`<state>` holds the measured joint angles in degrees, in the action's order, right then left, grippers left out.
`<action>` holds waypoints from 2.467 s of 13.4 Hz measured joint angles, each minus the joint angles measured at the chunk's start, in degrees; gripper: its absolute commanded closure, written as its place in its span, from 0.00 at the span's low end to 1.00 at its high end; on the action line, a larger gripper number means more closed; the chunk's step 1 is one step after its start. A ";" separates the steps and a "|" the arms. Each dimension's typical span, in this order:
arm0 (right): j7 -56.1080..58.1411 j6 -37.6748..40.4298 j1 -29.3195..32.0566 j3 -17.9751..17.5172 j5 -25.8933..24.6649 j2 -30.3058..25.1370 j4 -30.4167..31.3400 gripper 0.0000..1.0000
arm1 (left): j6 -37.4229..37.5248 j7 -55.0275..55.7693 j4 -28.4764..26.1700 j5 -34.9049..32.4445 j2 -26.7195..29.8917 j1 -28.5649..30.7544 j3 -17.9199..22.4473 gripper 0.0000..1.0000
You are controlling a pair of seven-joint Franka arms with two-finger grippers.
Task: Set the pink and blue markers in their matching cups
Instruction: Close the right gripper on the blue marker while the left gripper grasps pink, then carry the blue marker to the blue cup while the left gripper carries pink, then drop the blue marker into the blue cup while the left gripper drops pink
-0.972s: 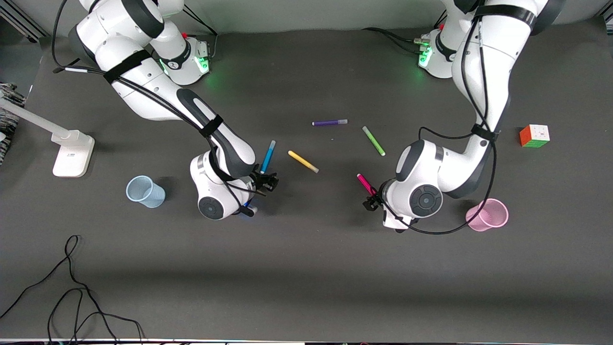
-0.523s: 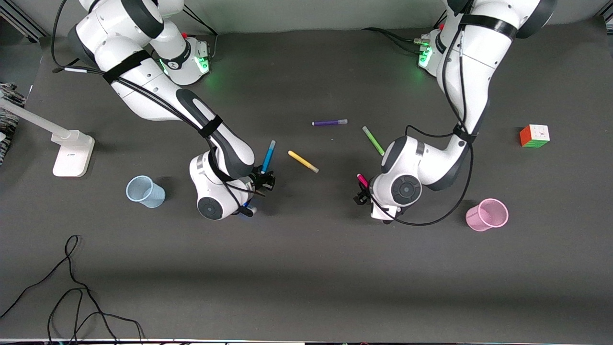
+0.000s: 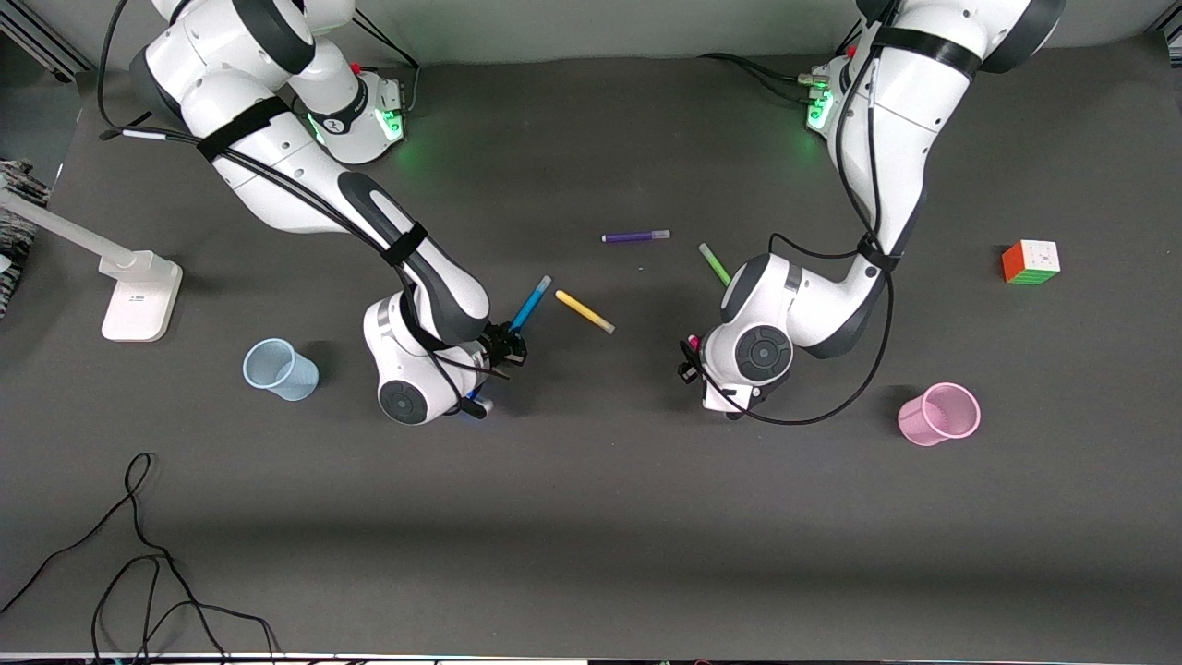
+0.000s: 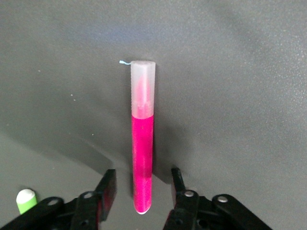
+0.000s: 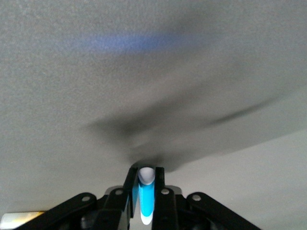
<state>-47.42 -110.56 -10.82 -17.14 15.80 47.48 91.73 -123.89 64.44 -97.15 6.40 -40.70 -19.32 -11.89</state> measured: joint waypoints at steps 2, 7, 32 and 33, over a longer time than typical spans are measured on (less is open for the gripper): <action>0.01 0.00 0.06 0.14 0.00 -0.24 -0.10 0.92 | -0.01 0.09 -0.01 0.00 0.03 0.00 0.01 1.00; 0.43 3.24 0.87 0.27 -1.83 -5.54 -0.65 0.92 | 3.61 0.16 0.42 0.00 1.94 0.65 0.41 1.00; 60.89 -48.68 5.26 26.14 -20.60 -46.01 43.81 1.00 | 47.75 -41.35 24.30 21.96 -5.65 43.58 1.10 1.00; 61.54 -49.13 5.25 26.53 -20.60 -46.32 44.53 0.93 | 47.83 -41.35 24.44 22.14 -5.99 43.81 1.07 1.00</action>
<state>14.12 -159.69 -5.57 9.40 -4.81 1.16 136.26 -76.06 23.09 -72.70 28.54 -46.69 24.49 -10.82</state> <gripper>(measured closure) 0.828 0.828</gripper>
